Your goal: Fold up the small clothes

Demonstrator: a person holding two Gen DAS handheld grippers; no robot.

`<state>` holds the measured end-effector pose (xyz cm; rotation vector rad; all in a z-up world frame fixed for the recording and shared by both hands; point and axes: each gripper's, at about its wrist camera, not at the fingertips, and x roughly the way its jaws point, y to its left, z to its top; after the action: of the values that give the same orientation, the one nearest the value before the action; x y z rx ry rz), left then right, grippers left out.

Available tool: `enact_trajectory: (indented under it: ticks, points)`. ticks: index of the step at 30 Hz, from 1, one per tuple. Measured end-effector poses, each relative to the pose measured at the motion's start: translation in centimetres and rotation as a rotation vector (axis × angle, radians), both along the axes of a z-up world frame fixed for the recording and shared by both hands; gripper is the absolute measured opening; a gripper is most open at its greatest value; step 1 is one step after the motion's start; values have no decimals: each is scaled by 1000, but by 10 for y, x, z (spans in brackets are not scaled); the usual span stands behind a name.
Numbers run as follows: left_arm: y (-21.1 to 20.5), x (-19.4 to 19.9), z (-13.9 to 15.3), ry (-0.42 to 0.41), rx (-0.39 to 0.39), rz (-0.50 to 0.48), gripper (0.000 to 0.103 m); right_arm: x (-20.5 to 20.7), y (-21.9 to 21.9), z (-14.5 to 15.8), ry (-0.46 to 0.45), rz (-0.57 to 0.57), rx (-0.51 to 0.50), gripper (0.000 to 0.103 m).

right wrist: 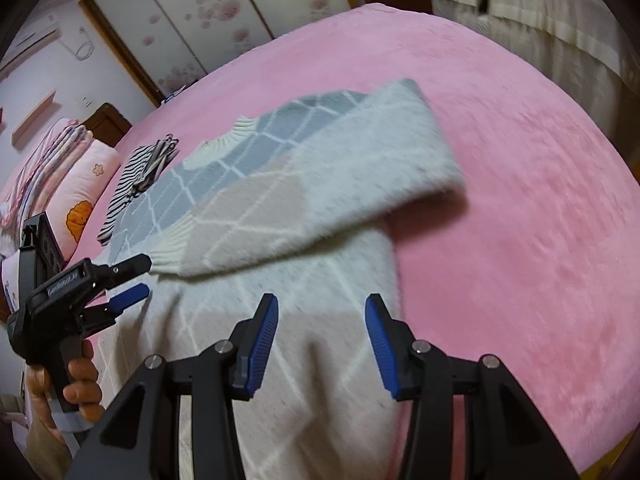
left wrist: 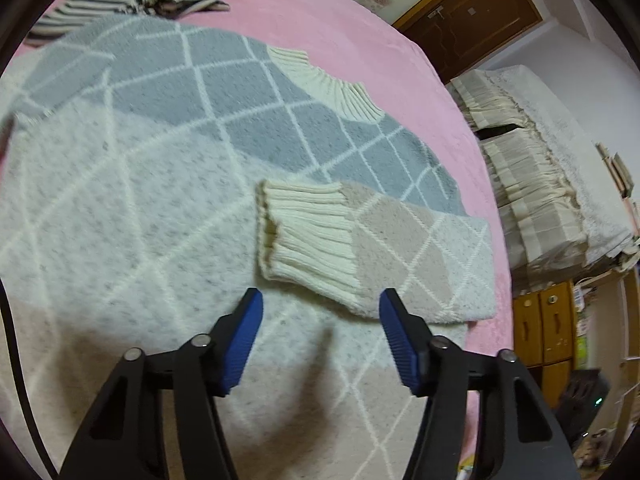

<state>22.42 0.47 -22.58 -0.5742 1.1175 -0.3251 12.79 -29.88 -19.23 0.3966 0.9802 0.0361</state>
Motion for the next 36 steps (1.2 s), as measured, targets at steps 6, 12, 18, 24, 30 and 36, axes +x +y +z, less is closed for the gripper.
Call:
enact_trajectory:
  ticks: [6,12,18,24,30,36]
  points:
    - [-5,13,-17,35,-97,34,47,-6,-6,-5,-6,-12,-7,46]
    - [-7,26,-26,39,-133,69,14,0,-2,-14,-2,3,-20,46]
    - [-13,41,-13,29,-112,65,7,5,-11,-22,11,-18,-33,46]
    - [-27,80,59,-130,7,1,7,12,-30,-28,19,-60,-36,46]
    - [-21,115,118,-314,190,21,7,34,-38,-25,-4,-74,-67,46]
    - [12,134,122,-326,270,102,7,65,-35,-24,-25,-61,-129,46]
